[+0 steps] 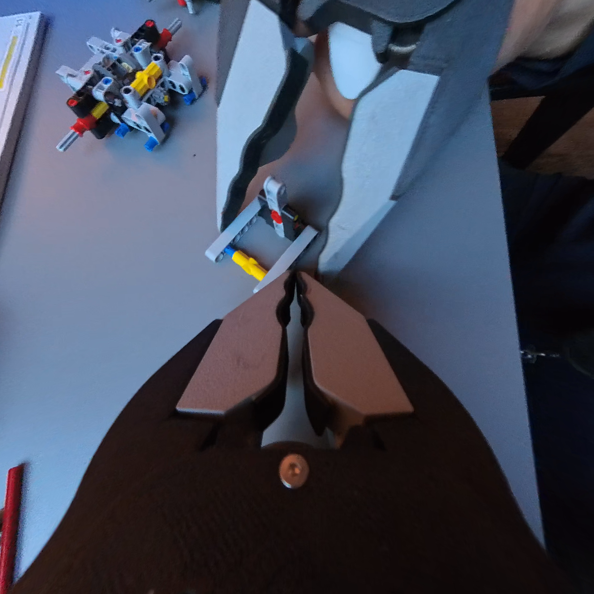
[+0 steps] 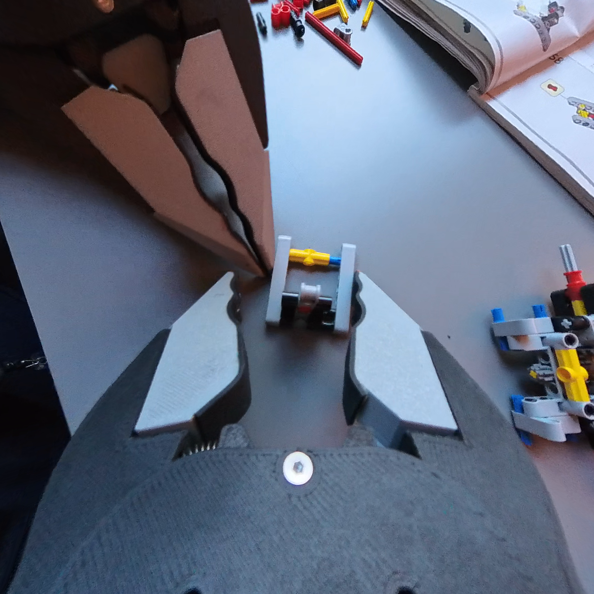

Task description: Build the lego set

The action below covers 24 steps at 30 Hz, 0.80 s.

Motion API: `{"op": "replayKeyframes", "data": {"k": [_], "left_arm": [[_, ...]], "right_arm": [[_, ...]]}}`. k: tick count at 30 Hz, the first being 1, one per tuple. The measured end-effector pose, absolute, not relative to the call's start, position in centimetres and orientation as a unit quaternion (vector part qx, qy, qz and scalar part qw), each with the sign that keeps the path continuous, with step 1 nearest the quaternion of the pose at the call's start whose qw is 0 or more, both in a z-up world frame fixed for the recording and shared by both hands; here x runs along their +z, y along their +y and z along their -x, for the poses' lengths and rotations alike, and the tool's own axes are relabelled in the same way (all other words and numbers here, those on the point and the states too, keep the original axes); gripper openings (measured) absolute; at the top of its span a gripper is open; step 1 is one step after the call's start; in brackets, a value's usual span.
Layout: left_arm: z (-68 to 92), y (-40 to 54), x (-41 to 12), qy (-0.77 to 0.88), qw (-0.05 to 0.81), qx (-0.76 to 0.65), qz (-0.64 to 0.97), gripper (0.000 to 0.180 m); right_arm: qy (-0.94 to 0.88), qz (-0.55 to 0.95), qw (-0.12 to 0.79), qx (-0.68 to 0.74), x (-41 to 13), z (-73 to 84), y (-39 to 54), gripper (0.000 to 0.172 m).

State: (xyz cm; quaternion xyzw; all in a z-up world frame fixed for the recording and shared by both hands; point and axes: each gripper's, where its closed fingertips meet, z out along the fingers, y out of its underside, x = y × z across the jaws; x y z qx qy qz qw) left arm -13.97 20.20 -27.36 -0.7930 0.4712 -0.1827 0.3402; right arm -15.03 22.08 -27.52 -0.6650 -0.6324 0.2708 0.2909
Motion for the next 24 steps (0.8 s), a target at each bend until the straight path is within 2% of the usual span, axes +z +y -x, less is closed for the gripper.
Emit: {"op": "replayKeyframes", "data": {"k": [2, 6, 8, 11, 15, 18, 24], "left_arm": [[14.2, 19.8, -27.3, 0.477, 0.328, -0.188, 0.793, 0.0], [15.8, 20.2, -26.3, 0.497, 0.332, -0.177, 0.781, 0.02], [16.6, 21.1, -25.7, 0.511, 0.342, -0.163, 0.771, 0.031], [16.8, 22.4, -25.0, 0.535, 0.351, -0.163, 0.751, 0.058], [16.1, 22.3, -26.0, 0.589, 0.319, -0.174, 0.722, 0.069], [15.7, 22.1, -27.1, 0.618, 0.297, -0.181, 0.705, 0.07], [15.2, 21.9, -27.2, 0.627, 0.29, -0.213, 0.691, 0.047]], "right_arm": [[-0.643, 0.654, 0.288, 0.275, -27.5, 15.1, 21.9, 0.063], [-0.658, 0.638, 0.288, 0.278, -27.4, 15.1, 21.8, 0.061], [-0.661, 0.634, 0.283, 0.285, -27.4, 15.1, 21.7, 0.051], [-0.661, 0.633, 0.283, 0.285, -27.4, 15.1, 22.0, 0.048], [-0.667, 0.627, 0.283, 0.286, -27.4, 15.1, 21.9, 0.048], [-0.674, 0.619, 0.282, 0.289, -27.4, 15.1, 21.9, 0.048], [-0.688, 0.603, 0.273, 0.297, -27.4, 15.2, 21.6, 0.048]]}}
